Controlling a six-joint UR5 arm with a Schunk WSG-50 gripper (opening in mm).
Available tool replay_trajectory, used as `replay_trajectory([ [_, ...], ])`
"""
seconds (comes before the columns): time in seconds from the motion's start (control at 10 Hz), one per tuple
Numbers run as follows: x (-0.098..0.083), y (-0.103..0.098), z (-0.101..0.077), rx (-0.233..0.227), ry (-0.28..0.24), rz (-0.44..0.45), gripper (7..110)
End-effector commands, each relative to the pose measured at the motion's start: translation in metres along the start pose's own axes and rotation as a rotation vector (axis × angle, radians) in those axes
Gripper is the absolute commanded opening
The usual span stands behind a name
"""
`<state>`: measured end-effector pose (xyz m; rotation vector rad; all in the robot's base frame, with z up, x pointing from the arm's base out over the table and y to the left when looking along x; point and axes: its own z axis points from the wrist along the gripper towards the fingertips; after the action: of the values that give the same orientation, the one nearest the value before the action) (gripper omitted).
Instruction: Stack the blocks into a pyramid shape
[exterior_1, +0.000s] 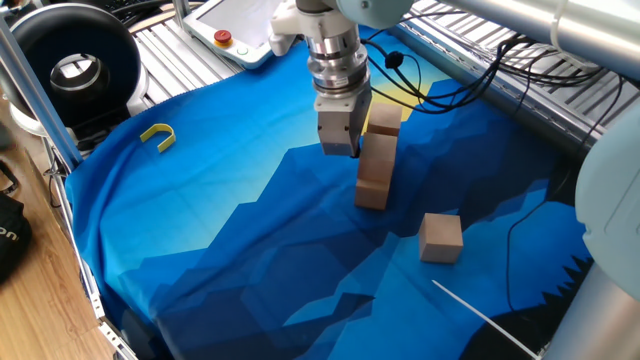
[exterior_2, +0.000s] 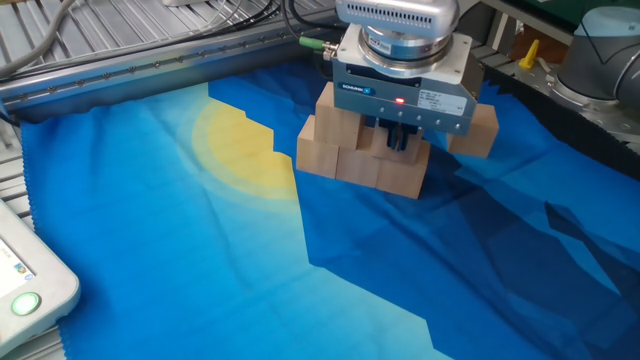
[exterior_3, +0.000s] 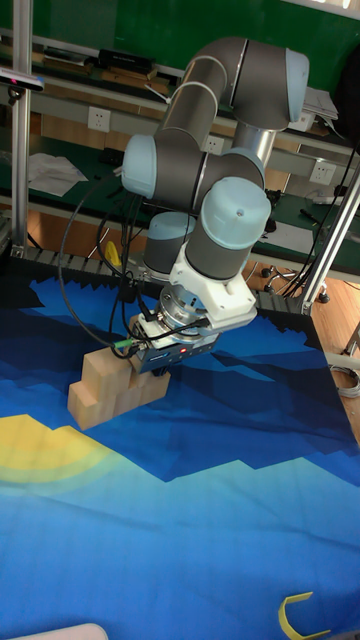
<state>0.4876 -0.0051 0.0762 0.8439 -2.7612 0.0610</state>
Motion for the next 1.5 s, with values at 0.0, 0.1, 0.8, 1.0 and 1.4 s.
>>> replay_trajectory([
  [0.0,-0.001,0.002,0.000,-0.011,-0.003,0.002,7],
  [0.1,-0.001,0.003,-0.001,-0.015,-0.004,0.001,7],
  [0.8,0.000,-0.002,0.000,0.004,0.004,0.004,7],
  [1.0,-0.004,0.004,-0.002,-0.020,-0.007,0.003,7],
  [1.4,-0.014,0.055,-0.019,-0.153,-0.014,0.061,7],
])
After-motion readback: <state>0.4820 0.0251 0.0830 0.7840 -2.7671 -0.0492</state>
